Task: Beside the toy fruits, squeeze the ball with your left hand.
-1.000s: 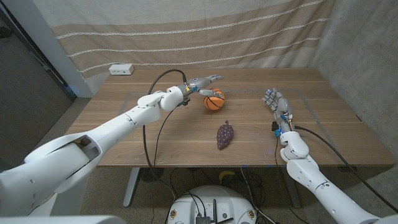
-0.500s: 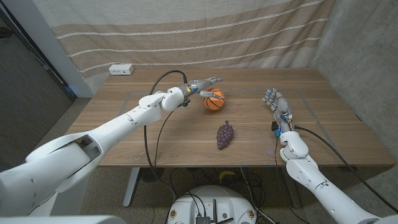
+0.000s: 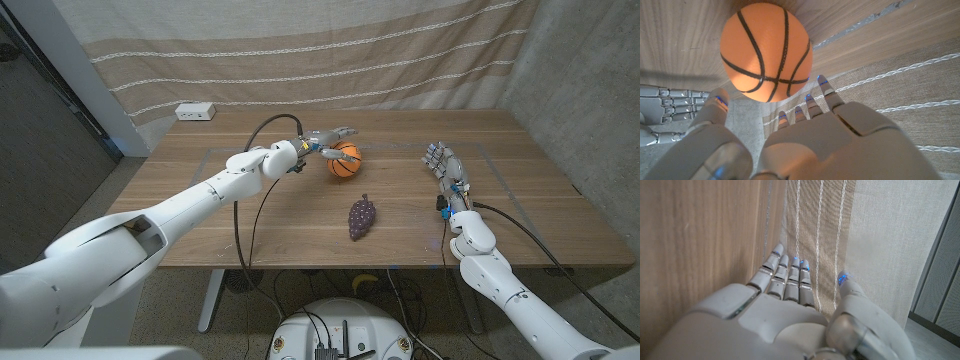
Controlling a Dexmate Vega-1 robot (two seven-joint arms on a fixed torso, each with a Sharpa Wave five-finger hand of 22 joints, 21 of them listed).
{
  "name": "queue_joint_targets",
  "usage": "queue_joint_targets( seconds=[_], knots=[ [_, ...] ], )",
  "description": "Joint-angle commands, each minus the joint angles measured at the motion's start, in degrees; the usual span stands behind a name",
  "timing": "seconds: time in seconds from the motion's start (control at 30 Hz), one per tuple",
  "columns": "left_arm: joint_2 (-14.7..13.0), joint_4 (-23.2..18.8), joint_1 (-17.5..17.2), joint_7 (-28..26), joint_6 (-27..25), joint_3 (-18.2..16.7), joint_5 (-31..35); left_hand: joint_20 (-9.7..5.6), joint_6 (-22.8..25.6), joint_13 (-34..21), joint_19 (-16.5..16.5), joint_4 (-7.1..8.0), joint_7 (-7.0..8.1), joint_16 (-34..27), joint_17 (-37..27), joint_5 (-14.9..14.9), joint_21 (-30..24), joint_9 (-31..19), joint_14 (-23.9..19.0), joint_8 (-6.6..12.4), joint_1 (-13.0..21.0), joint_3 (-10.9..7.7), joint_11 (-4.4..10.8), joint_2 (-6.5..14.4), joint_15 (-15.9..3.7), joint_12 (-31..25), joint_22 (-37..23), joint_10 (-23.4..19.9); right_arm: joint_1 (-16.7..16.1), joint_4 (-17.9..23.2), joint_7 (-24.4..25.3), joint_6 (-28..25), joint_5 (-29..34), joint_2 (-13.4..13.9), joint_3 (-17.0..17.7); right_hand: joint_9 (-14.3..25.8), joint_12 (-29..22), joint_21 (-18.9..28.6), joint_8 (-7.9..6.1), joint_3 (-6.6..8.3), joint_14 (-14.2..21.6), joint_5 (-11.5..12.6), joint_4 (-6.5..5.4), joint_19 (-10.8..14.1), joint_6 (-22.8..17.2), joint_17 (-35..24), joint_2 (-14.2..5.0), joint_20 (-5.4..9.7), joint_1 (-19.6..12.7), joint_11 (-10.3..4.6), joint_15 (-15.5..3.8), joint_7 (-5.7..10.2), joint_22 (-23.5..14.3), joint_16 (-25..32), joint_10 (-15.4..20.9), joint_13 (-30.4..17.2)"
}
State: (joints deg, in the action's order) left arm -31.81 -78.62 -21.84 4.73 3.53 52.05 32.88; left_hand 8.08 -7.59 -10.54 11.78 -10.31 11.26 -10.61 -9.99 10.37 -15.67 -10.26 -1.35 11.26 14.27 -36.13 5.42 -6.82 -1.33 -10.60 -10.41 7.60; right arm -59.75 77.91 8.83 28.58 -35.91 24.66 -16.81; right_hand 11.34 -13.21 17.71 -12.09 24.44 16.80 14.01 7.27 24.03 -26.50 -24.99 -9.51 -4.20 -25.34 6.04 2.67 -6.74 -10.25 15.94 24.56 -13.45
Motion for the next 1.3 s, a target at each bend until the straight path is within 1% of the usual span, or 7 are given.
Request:
queue_joint_targets(
  seconds=[0.03,0.47,0.63,0.87,1.03,1.17,1.3],
  knots=[
    [0.6,1.1,1.5,3.2,-1.1,1.6,0.3,0.08,-0.6,-0.1,2.9,0.09,0.34,-0.3,-0.1,0.1,-1.0,-0.2,-0.9,0.42,1.5,0.42,0.11,0.1,-0.3,-0.5,-0.2,0.5,0.2,-0.3,0.1,0.1,0.1,-0.2,-0.1,0.1,-0.3,-0.1,-0.03,0.18,0.3,0.3,0.38,0.6,-0.4,-0.1,-0.04,-0.14,0.1,0.12,0.0,0.07,-0.3,0.0,0.5,-0.3],
    [1.8,1.5,3.3,7.4,-5.0,4.5,3.3,-2.16,0.1,-0.2,14.4,-0.31,-1.28,-0.7,0.0,-0.1,-3.3,-0.3,-6.6,1.39,12.2,-2.12,-0.28,5.8,-1.47,-1.0,0.0,-1.5,0.3,-0.5,0.2,0.2,0.1,-0.3,-0.2,0.1,-0.3,-0.2,0.0,0.2,0.3,0.4,0.41,0.6,-0.5,-0.1,-0.06,-0.13,0.1,0.06,0.01,0.09,-0.3,0.0,0.7,-0.4],
    [2.6,2.8,4.3,8.6,-4.7,5.6,3.6,-6.56,3.8,-0.2,21.6,-0.6,-2.8,-1.4,-0.1,-0.5,-4.8,-0.4,-13.7,2.39,21.0,-2.46,-0.58,8.5,-3.5,-1.8,-0.1,-5.7,0.1,-0.3,0.6,0.1,0.5,-0.2,-0.1,0.1,-0.3,-0.2,0.0,0.21,0.3,0.4,0.41,0.6,-0.5,-0.1,-0.06,-0.14,0.2,0.13,0.05,0.05,-0.3,0.0,0.7,-0.4],
    [3.6,4.1,4.9,9.5,-5.3,6.4,3.4,-13.82,14.7,-0.7,32.9,-0.9,-7.45,-6.0,-1.5,-0.1,-10.7,-1.0,-33.3,4.61,38.2,0.13,-1.81,12.7,-9.41,-5.8,-1.4,-22.6,0.1,-0.1,1.0,0.0,0.8,-0.1,-0.1,0.1,-0.3,-0.3,0.02,0.21,0.3,0.4,0.42,0.6,-0.6,-0.1,-0.06,-0.17,0.2,0.26,0.04,0.06,-0.3,0.0,0.7,-0.4],
    [4.1,6.2,5.9,9.4,-2.6,7.4,3.0,-17.87,26.2,-1.6,37.3,-1.16,-10.33,-9.3,-2.9,0.2,-16.5,-1.7,-44.3,8.67,48.9,0.31,-0.53,14.6,-12.25,-9.6,-2.9,-35.2,0.0,0.0,1.1,-0.2,0.8,-0.1,-0.1,0.1,-0.2,-0.3,0.02,0.22,0.3,0.4,0.43,0.7,-0.6,-0.2,-0.06,-0.13,0.2,0.26,0.07,0.03,-0.3,0.0,0.7,-0.4],
    [4.2,6.2,5.5,7.8,-3.7,7.6,3.9,-20.26,41.9,-5.0,38.7,-1.06,-12.67,-14.0,-6.3,0.5,-25.2,-3.4,-53.3,15.66,63.8,3.51,-0.3,12.6,-12.36,-13.8,-5.2,-48.8,0.0,-0.1,1.2,-0.2,1.0,0.0,-0.2,0.1,-0.2,-0.4,0.0,0.22,0.3,0.4,0.43,0.7,-0.7,-0.2,-0.07,-0.13,0.2,0.22,0.04,0.02,-0.3,0.0,0.7,-0.4],
    [4.4,6.5,5.5,7.4,-4.3,7.9,4.3,-20.78,55.1,-8.1,38.8,-0.45,-14.61,-15.4,-9.1,0.7,-31.6,-4.1,-55.5,21.0,68.6,5.31,-0.8,11.5,-12.1,-15.3,-6.6,-55.0,0.0,0.0,1.3,-0.3,1.0,0.0,-0.2,0.1,-0.2,-0.4,-0.02,0.22,0.3,0.4,0.43,0.7,-0.8,-0.2,-0.08,-0.12,0.3,0.3,0.0,-0.04,-0.3,0.0,0.8,-0.5]
  ],
)
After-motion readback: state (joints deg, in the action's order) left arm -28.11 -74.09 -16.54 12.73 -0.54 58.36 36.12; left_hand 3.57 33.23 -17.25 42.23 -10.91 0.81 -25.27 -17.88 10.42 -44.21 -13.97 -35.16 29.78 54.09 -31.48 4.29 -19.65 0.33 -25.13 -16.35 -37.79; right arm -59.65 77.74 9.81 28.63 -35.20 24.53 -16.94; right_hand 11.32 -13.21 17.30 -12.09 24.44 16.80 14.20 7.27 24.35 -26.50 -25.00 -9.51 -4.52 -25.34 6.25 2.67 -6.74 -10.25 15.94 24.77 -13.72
